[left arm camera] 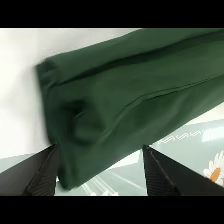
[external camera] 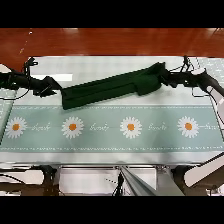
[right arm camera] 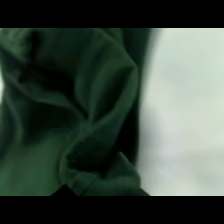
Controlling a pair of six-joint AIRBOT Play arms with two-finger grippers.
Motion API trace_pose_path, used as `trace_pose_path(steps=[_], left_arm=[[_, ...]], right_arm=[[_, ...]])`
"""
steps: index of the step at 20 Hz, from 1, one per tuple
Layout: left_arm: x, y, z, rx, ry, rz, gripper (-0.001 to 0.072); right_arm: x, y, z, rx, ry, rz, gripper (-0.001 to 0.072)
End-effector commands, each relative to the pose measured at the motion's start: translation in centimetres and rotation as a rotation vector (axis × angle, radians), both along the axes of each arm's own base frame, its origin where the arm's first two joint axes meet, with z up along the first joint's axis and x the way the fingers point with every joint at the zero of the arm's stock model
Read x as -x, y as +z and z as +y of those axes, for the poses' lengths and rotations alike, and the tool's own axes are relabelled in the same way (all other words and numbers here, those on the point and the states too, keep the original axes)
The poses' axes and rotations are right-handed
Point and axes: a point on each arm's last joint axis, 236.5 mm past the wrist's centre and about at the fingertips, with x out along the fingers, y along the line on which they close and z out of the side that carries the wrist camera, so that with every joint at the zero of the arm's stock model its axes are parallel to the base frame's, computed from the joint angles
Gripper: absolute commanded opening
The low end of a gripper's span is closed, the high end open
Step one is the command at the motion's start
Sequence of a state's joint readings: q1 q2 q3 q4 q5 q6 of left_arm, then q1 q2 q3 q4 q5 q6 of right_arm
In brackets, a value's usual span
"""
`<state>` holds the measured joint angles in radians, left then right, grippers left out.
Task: Fold the shirts.
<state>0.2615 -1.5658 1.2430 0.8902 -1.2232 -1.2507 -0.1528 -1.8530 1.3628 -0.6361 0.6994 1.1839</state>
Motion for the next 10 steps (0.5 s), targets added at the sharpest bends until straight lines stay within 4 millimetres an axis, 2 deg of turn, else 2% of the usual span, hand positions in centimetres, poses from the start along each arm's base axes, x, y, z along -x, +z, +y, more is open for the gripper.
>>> trace_pose_path(steps=[1, 4, 5, 6, 7, 8, 9, 10], left_arm=[[0.0, 0.1, 0.0, 0.0, -0.001, -0.001, 0.058], [-0.2, 0.4, -0.7, 0.023, 0.0, -0.008, 0.0579], [-0.3, 0.6, -1.5, 0.04, -0.005, -0.011, 0.0466], [-0.5, 1.1, -2.5, 0.068, -0.009, -0.017, 0.0298], [-0.8, 1.8, -4.1, 0.114, -0.015, -0.028, 0.0244], [-1.1, 2.6, -5.8, 0.163, -0.019, -0.041, 0.0235], [-1.4, 3.6, -8.0, 0.213, -0.038, -0.064, 0.0145], [-1.7, 4.5, -10.1, 0.255, -0.063, -0.094, 0.0088]], right_arm=[[-0.9, 3.4, 2.8, 0.05, 0.101, -0.132, 0.004], [1.1, 9.0, 3.8, 0.093, 0.221, -0.196, 0.004], [2.2, 10.8, 4.2, 0.124, 0.272, -0.211, 0.0039], [3.4, 12.5, 4.7, 0.148, 0.319, -0.218, 0.004], [4.5, 13.7, 5.0, 0.169, 0.346, -0.214, 0.004], [5.6, 14.7, 5.3, 0.193, 0.365, -0.202, 0.0039], [6.6, 15.3, 5.7, 0.214, 0.378, -0.184, 0.004], [7.6, 15.8, 6.2, 0.238, 0.396, -0.165, 0.0039]])
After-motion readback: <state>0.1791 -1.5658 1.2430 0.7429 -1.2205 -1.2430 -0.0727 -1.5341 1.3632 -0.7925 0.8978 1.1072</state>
